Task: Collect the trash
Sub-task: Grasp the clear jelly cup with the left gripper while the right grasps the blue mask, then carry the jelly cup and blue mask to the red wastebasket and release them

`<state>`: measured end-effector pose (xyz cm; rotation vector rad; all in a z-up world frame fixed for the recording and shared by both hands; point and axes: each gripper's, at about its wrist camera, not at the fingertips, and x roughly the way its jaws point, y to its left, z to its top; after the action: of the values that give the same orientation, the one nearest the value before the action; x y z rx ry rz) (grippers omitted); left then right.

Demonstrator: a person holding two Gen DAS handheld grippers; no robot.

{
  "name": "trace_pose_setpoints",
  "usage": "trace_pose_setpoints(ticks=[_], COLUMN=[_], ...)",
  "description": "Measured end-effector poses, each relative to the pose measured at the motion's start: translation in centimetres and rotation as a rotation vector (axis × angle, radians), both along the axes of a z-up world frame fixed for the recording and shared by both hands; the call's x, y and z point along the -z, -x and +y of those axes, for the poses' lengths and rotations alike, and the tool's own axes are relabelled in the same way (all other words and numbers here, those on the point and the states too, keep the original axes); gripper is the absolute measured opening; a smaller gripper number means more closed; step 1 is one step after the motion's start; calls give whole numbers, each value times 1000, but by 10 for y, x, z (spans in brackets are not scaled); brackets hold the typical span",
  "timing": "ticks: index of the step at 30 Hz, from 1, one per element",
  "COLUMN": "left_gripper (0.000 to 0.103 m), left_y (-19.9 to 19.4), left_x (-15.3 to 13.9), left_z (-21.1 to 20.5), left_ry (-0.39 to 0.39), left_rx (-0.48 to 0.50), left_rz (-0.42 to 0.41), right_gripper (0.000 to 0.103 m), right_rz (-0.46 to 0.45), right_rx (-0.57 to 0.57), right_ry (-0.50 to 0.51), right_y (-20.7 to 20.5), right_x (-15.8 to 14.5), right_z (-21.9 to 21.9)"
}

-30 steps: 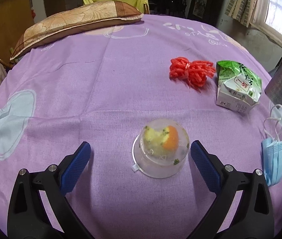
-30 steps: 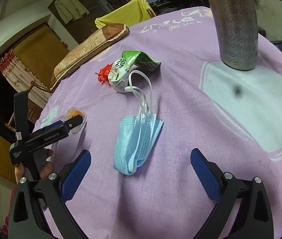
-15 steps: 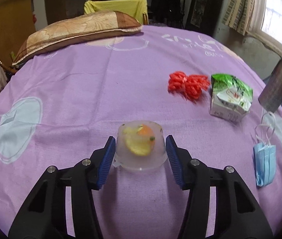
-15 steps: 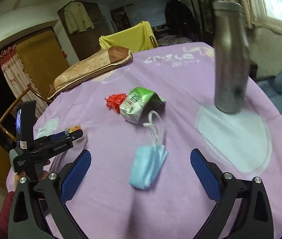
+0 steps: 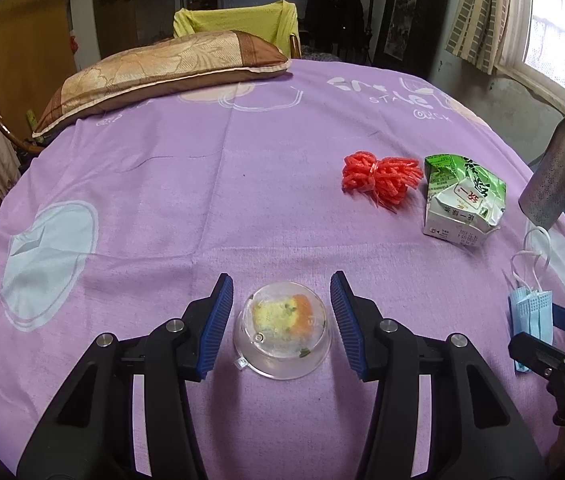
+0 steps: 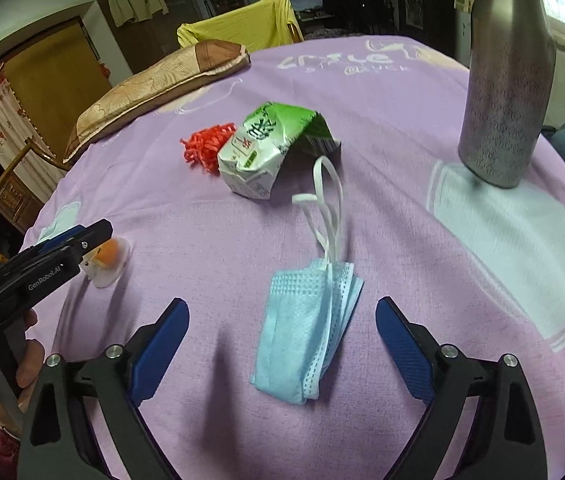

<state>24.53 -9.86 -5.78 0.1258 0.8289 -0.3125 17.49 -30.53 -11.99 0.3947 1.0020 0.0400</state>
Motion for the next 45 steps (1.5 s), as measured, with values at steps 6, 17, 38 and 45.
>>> trace_pose_setpoints(ticks=[6,17,38,45], left_gripper=[47,44,54,54], left_y=[-1,10,2,39], left_x=[1,-1,11,-38], left_z=[1,21,18,61], left_ry=[11,68,13,118], left_rx=[3,20,4,-32], left_rz=[9,21,41,-43], right_gripper=[20,21,24,24], right_rz=[-9,-235,-222,-288], right_rx=[-43,-9,-29,-54], right_ry=[33,30,-53,-38], right_y=[1,47,51,61], right_x=[2,-51,-42,-67], right_z=[9,4,3,5])
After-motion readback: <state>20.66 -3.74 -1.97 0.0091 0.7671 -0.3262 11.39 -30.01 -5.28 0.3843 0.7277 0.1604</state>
